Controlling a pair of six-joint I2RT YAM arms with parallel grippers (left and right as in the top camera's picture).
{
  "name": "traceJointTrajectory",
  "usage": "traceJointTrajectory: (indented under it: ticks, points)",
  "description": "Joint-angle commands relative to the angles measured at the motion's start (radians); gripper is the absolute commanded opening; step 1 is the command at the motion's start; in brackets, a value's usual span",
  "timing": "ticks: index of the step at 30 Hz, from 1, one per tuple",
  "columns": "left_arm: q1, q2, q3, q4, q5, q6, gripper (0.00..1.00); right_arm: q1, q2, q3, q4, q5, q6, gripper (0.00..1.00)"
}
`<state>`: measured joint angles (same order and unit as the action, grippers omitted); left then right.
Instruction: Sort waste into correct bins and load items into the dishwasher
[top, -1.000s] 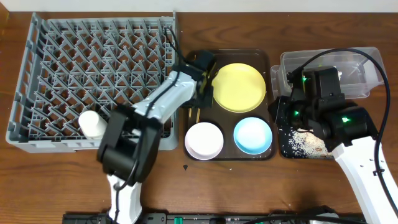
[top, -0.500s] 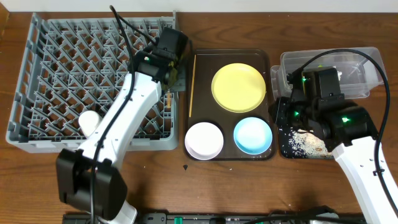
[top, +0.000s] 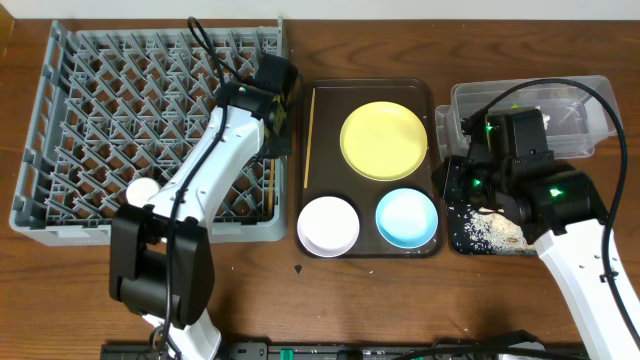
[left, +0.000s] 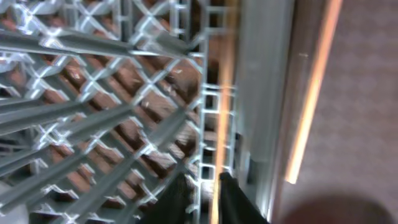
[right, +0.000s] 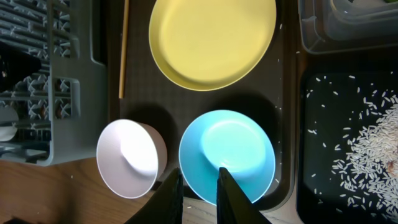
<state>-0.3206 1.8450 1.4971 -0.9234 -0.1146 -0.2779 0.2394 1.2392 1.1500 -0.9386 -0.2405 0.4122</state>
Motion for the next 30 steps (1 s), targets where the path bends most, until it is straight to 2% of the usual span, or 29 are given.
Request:
traceJointTrajectory:
  ticks: [1, 4, 6, 8, 12, 17, 22, 30]
  points:
    - [-0.023, -0.099, 0.048, 0.047, 0.196, 0.014, 0.23, -0.003, 0.003, -0.002, -0.001, -0.011, -0.002, 0.17]
    - [-0.074, -0.118, 0.048, 0.105, 0.235, 0.022, 0.28, -0.003, 0.003, -0.002, -0.001, -0.011, -0.002, 0.18]
    - [-0.119, -0.108, 0.043, 0.140, 0.232, 0.078, 0.33, -0.003, 0.003, -0.002, -0.001, -0.011, -0.002, 0.18]
    - [-0.168, -0.068, 0.040, 0.167, 0.165, 0.106, 0.40, -0.003, 0.003, -0.002, -0.002, -0.011, -0.002, 0.18]
    - [-0.202, 0.029, 0.040, 0.205, -0.003, 0.106, 0.40, -0.003, 0.003, -0.002, -0.002, -0.011, -0.002, 0.18]
    - [-0.193, 0.164, 0.040, 0.281, -0.081, 0.106, 0.40, -0.003, 0.003, -0.002, -0.001, -0.012, -0.002, 0.18]
    - [-0.174, 0.263, 0.040, 0.355, -0.119, 0.117, 0.41, -0.002, 0.003, -0.002, -0.001, -0.012, -0.002, 0.18]
    - [-0.161, 0.356, 0.040, 0.365, -0.074, 0.116, 0.41, -0.002, 0.003, -0.002, -0.001, -0.012, -0.002, 0.18]
